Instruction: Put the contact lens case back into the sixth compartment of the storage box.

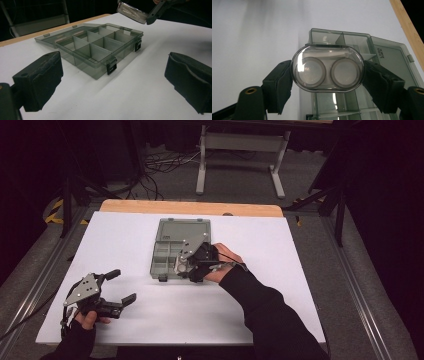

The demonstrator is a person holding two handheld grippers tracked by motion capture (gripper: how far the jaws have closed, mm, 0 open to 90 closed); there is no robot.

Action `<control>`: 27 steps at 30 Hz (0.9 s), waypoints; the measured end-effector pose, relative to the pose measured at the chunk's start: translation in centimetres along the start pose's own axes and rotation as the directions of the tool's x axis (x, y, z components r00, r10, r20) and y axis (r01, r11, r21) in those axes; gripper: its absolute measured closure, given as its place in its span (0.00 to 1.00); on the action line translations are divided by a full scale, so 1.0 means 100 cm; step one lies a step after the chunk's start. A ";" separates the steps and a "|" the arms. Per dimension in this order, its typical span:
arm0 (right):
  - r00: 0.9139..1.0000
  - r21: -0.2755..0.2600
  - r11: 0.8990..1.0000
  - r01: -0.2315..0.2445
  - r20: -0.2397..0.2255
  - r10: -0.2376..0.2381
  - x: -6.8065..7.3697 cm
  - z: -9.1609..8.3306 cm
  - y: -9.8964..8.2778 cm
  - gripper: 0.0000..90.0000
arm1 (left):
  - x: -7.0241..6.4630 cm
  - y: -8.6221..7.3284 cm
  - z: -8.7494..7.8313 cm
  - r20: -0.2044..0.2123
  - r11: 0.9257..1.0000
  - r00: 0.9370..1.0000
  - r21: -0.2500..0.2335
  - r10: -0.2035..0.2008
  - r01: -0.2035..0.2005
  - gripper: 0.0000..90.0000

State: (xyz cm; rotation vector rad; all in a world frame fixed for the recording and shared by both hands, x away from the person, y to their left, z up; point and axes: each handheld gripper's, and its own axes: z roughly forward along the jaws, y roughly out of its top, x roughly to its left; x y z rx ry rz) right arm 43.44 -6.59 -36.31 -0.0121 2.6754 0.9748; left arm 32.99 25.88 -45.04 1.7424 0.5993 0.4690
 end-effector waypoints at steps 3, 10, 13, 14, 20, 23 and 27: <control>1.000 0.003 1.000 0.002 -0.001 -0.002 -0.002 0.004 0.002 0.29 | 0.000 0.000 0.000 0.001 1.000 1.000 0.000 -0.002 0.002 0.03; 1.000 0.010 1.000 0.002 0.001 -0.002 -0.007 0.010 0.003 0.29 | 0.000 0.000 -0.001 0.000 1.000 1.000 0.001 0.001 -0.001 0.03; 1.000 0.011 1.000 -0.002 0.001 0.002 -0.010 0.012 0.003 0.29 | 0.000 0.000 -0.001 0.000 1.000 1.000 0.001 0.000 0.000 0.03; 1.000 0.012 1.000 -0.004 0.002 0.004 -0.011 0.013 0.004 0.29 | 0.000 0.000 -0.001 0.000 1.000 1.000 0.001 0.000 0.000 0.03; 1.000 0.016 1.000 -0.001 0.000 0.001 -0.014 0.019 0.006 0.29 | 0.000 0.000 -0.001 0.000 1.000 1.000 0.001 0.000 0.000 0.03; 1.000 0.020 1.000 -0.004 -0.001 0.004 -0.016 0.022 0.006 0.29 | 0.000 0.000 -0.001 0.000 1.000 1.000 0.001 0.000 0.000 0.03; 1.000 0.018 1.000 -0.005 -0.004 0.005 -0.018 0.025 0.006 0.29 | 0.000 0.000 -0.001 0.000 1.000 1.000 0.001 0.000 0.000 0.03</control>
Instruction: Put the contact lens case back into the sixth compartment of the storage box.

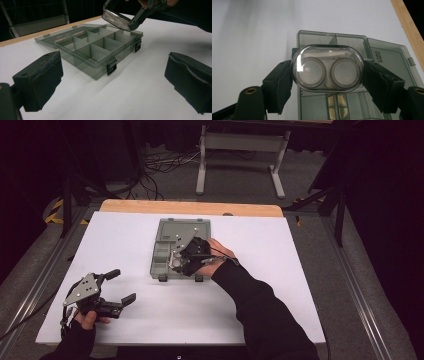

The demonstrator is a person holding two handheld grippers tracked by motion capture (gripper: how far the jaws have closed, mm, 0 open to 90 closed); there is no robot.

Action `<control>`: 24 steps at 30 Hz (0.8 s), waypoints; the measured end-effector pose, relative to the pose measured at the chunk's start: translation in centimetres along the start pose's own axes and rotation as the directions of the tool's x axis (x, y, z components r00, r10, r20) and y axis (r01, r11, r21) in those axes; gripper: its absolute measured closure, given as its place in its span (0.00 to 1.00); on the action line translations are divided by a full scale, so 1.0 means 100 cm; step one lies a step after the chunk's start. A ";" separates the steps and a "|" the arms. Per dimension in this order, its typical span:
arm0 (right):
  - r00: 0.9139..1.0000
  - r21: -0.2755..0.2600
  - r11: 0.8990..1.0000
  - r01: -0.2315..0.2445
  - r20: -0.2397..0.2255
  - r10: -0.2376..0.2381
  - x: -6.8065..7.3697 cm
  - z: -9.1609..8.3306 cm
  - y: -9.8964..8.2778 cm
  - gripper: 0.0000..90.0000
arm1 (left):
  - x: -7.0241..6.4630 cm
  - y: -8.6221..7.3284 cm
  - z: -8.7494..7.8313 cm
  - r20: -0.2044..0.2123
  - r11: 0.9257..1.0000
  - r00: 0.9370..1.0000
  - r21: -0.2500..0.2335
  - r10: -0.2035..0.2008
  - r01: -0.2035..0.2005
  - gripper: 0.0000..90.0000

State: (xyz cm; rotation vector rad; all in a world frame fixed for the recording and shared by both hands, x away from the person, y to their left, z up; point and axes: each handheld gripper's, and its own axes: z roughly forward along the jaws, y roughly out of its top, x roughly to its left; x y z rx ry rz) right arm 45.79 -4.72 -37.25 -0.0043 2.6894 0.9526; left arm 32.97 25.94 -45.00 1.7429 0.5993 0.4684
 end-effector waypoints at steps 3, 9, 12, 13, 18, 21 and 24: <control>1.000 0.003 1.000 -0.005 0.003 0.005 -0.001 0.003 -0.001 0.29 | 0.000 0.000 0.000 0.001 1.000 1.000 0.000 -0.001 0.001 0.03; 1.000 0.011 1.000 -0.009 0.002 0.009 -0.005 0.010 -0.002 0.29 | 0.000 0.000 0.001 -0.001 1.000 1.000 -0.001 0.000 0.000 0.03; 1.000 0.020 1.000 -0.011 -0.001 0.011 -0.006 0.015 -0.002 0.29 | 0.000 0.000 0.001 0.000 1.000 1.000 -0.003 -0.005 0.005 0.03; 1.000 0.023 1.000 -0.010 -0.001 0.010 -0.007 0.016 -0.002 0.29 | 0.000 0.000 0.001 -0.002 1.000 1.000 0.000 0.000 0.000 0.03; 1.000 0.025 1.000 -0.016 0.001 0.016 -0.008 0.019 -0.003 0.29 | 0.001 0.000 0.001 -0.002 1.000 1.000 0.002 0.006 -0.006 0.03; 1.000 0.030 0.999 -0.016 -0.002 0.016 -0.009 0.021 -0.003 0.29 | 0.000 0.000 0.001 0.000 1.000 1.000 0.002 0.004 -0.004 0.03; 1.000 0.035 0.999 -0.016 -0.004 0.017 -0.009 0.022 -0.003 0.29 | 0.000 0.000 0.001 0.000 1.000 1.000 0.001 0.000 0.000 0.03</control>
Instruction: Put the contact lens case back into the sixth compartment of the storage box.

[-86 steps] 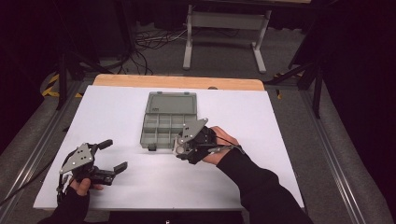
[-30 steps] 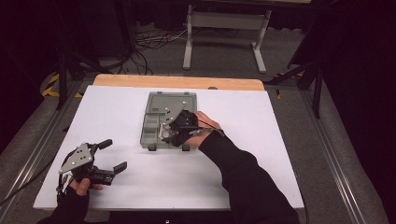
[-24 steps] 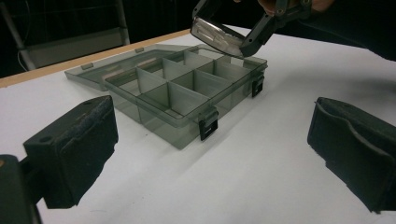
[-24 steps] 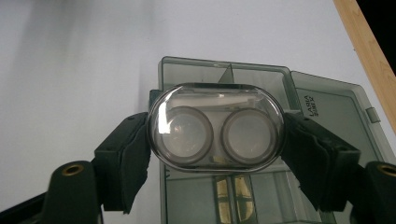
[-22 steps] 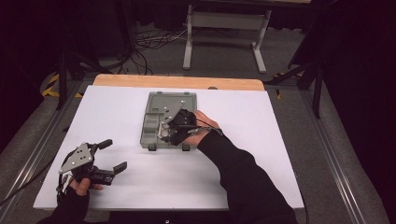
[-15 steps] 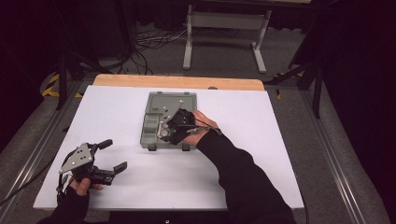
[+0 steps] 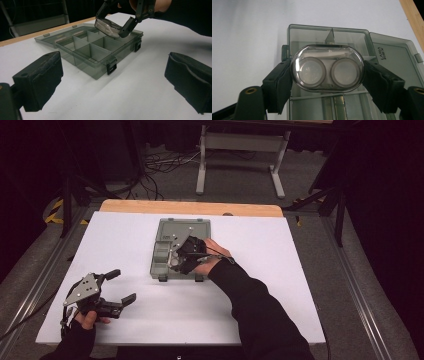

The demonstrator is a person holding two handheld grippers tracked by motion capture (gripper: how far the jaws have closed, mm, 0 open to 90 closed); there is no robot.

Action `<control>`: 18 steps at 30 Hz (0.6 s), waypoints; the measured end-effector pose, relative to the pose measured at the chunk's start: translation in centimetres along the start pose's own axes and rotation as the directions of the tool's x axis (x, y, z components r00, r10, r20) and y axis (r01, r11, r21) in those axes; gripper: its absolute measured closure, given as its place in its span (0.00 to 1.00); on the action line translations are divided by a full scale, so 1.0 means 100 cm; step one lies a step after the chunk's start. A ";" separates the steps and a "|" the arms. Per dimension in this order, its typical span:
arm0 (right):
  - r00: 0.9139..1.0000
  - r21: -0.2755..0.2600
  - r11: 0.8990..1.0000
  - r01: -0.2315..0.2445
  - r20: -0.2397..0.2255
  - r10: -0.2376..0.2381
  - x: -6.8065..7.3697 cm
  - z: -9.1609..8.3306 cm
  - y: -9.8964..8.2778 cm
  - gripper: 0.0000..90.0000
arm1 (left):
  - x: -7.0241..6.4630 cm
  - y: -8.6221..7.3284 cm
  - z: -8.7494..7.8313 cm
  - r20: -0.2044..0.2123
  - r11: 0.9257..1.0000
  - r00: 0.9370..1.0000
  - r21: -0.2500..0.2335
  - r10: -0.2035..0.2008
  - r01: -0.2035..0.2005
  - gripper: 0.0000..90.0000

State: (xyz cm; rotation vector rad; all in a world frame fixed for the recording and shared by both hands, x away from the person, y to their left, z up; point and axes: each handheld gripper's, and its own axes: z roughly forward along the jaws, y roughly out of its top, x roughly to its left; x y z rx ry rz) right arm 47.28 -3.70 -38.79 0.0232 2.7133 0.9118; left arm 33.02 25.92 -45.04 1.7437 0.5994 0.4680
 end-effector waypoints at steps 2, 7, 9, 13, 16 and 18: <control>1.000 0.005 1.000 0.000 -0.002 0.000 0.000 0.002 0.000 0.29 | 0.000 0.000 0.000 -0.003 1.000 1.000 0.000 0.006 -0.006 0.03; 1.000 0.017 1.000 -0.001 -0.013 0.001 0.000 0.005 -0.001 0.29 | 0.000 0.000 0.000 -0.001 1.000 1.000 0.001 0.004 -0.004 0.03; 1.000 0.021 1.000 -0.004 -0.017 0.004 -0.001 0.006 -0.001 0.29 | 0.000 0.000 0.000 -0.003 1.000 1.000 -0.001 0.006 -0.006 0.03; 1.000 0.030 1.000 -0.010 -0.022 0.010 -0.002 0.008 -0.003 0.29 | 0.000 0.000 0.000 -0.002 1.000 1.000 0.001 0.006 -0.006 0.03; 1.000 0.031 0.999 -0.014 -0.027 0.015 -0.002 0.010 -0.004 0.29 | 0.000 0.000 0.000 -0.001 1.000 1.000 -0.001 0.004 -0.004 0.03; 0.999 0.038 0.999 -0.011 -0.030 0.012 -0.003 0.011 -0.004 0.29 | 0.000 0.000 0.000 -0.002 1.000 1.000 -0.002 0.004 -0.004 0.03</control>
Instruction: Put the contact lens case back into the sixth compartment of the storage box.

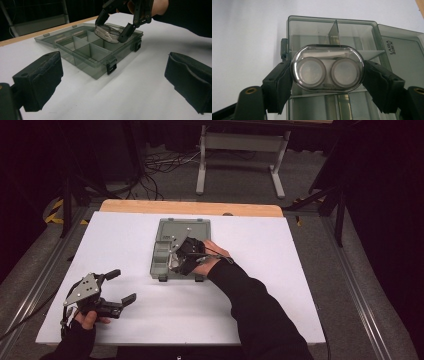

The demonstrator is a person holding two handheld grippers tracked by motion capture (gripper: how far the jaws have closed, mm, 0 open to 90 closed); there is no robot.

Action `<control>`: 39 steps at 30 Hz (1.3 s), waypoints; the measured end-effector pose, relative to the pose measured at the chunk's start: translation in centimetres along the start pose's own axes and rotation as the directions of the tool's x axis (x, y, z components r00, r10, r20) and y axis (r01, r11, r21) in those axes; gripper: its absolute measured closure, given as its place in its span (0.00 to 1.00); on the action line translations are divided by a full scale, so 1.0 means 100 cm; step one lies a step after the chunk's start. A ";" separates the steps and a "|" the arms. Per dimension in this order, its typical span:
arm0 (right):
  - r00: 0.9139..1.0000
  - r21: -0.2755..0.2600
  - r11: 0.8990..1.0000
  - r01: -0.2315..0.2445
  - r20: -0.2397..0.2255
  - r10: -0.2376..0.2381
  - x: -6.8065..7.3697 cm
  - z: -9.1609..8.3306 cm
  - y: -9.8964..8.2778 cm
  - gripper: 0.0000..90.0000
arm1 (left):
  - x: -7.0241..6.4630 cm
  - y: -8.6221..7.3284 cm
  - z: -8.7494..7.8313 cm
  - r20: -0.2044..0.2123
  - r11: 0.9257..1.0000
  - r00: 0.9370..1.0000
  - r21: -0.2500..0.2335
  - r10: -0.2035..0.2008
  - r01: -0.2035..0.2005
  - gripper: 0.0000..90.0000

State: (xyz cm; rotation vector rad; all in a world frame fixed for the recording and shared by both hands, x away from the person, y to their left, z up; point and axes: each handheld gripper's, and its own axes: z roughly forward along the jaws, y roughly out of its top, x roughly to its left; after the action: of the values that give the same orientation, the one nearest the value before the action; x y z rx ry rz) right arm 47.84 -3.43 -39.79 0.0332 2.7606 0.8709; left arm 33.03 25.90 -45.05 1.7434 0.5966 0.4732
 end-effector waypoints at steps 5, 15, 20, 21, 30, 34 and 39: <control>1.000 0.011 1.000 0.000 -0.008 0.000 -0.001 0.002 -0.001 0.29 | 0.000 0.000 0.000 0.001 1.000 1.000 0.001 0.000 0.000 0.03; 1.000 0.015 1.000 -0.007 -0.024 0.008 -0.001 0.005 -0.002 0.29 | 0.000 0.000 0.000 0.001 1.000 1.000 0.002 0.000 0.000 0.03; 0.999 0.013 1.000 -0.012 -0.029 0.013 -0.001 0.005 -0.002 0.29 | 0.000 0.000 0.000 0.000 1.000 1.000 0.002 0.000 0.000 0.03; 0.999 0.013 1.000 -0.012 -0.029 0.012 -0.001 0.005 -0.002 0.29 | 0.000 0.000 0.000 0.001 1.000 1.000 0.002 0.001 -0.001 0.03; 0.999 0.001 1.000 -0.020 -0.031 0.020 -0.002 0.004 -0.002 0.25 | 0.000 0.000 0.000 0.001 1.000 1.000 0.002 0.000 0.000 0.03; 0.999 -0.016 0.999 -0.028 -0.032 0.027 -0.003 0.001 -0.002 0.21 | 0.000 0.000 0.000 0.001 1.000 1.000 0.003 0.001 -0.001 0.03; 0.999 -0.050 0.998 -0.034 -0.007 0.034 -0.003 -0.006 -0.001 0.08 | 0.000 0.000 0.000 0.002 1.000 1.000 0.000 -0.005 0.005 0.03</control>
State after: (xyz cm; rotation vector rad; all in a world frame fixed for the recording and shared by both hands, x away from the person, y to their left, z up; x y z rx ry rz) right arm 48.01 -3.90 -39.30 0.0691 2.7505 0.9498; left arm 33.03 25.90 -45.05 1.7413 0.5996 0.4685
